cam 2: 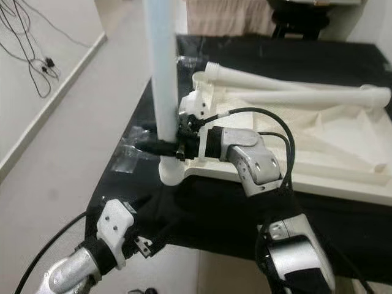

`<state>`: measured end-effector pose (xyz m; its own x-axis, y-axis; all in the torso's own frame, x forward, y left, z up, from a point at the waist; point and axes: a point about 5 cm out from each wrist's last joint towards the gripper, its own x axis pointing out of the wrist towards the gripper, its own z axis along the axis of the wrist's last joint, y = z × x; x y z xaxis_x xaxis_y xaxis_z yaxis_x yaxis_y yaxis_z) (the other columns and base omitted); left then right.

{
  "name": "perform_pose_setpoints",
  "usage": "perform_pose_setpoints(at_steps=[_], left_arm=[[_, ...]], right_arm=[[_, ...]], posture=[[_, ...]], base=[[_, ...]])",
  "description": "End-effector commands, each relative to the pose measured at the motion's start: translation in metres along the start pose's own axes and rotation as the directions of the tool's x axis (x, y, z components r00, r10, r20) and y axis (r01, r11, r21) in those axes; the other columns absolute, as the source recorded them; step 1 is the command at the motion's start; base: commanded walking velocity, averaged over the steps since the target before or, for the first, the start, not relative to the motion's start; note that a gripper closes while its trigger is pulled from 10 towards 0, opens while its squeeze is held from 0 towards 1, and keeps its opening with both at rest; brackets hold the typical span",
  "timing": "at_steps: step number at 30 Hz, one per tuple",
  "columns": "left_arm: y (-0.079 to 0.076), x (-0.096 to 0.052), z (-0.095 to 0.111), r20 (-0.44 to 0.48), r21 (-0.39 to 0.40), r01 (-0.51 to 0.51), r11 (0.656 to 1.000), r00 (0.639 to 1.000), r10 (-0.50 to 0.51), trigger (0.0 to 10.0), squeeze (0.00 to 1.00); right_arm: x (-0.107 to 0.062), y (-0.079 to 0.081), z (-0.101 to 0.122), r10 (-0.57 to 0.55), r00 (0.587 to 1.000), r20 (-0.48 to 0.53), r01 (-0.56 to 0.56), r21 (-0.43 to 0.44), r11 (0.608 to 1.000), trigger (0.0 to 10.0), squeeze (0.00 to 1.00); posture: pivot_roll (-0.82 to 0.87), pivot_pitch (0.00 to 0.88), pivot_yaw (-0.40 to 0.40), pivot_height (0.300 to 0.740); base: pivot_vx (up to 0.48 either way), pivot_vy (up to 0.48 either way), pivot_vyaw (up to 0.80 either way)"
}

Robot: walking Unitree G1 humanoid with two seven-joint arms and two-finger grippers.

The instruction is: Building children table

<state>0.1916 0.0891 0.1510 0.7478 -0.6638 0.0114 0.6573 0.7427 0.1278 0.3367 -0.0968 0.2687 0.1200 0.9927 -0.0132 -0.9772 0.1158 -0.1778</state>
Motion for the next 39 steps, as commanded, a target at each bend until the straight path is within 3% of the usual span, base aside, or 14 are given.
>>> perform_pose_setpoints(at_steps=[1, 6, 11, 16, 27, 39], left_arm=[[-0.006, -0.004, 0.001, -0.019, 0.011, 0.024, 1.0, 1.0, -0.023, 10.0, 0.0], [-0.01, -0.009, 0.007, -0.011, 0.033, -0.002, 0.999, 1.0, 0.002, 10.0, 0.0], [-0.009, -0.014, 0.013, 0.007, 0.06, -0.072, 0.996, 0.997, 0.071, 10.0, 0.0], [-0.009, -0.015, 0.015, 0.01, 0.085, -0.087, 0.993, 0.996, 0.086, 10.0, 0.0], [-0.012, -0.02, 0.016, -0.001, 0.079, -0.081, 0.994, 0.997, 0.081, 10.0, 0.0], [-0.01, -0.021, 0.013, -0.009, 0.066, -0.076, 0.995, 0.997, 0.077, 10.0, 0.0]], right_arm=[[0.004, -0.002, 0.003, 0.033, 0.999, 0.015, -0.033, 0.015, 0.999, 10.0, 0.0], [0.006, -0.01, 0.009, 0.034, 0.998, 0.046, -0.036, 0.033, 0.999, 10.0, 0.0], [0.001, -0.021, 0.026, 0.029, 0.985, 0.167, -0.042, 0.072, 0.997, 10.0, 0.0], [-0.001, -0.023, 0.028, 0.039, 0.982, 0.183, -0.054, 0.077, 0.996, 10.0, 0.0], [0.0, -0.03, 0.02, -0.01, 0.992, 0.129, 0.003, 0.052, 0.999, 10.0, 0.0], [-0.003, -0.026, 0.021, 0.004, 1.0, 0.004, -0.003, -0.098, 0.995, 10.0, 0.0]], posture=[[0.04, 0.368, 0.013, 0.74], [0.05, 0.392, 0.005, 0.74], [0.06, 0.409, 0.001, 0.74], [0.06, 0.411, -0.002, 0.74], [0.07, 0.405, 0.016, 0.74], [0.06, 0.385, 0.023, 0.74]], base=[[0.0, 0.0, 0.0], [0.0, 0.0, 0.0], [0.0, 0.0, 0.0], [0.0, 0.0, 0.0], [0.0, 0.0, 0.0], [0.0, 0.0, 0.0]])
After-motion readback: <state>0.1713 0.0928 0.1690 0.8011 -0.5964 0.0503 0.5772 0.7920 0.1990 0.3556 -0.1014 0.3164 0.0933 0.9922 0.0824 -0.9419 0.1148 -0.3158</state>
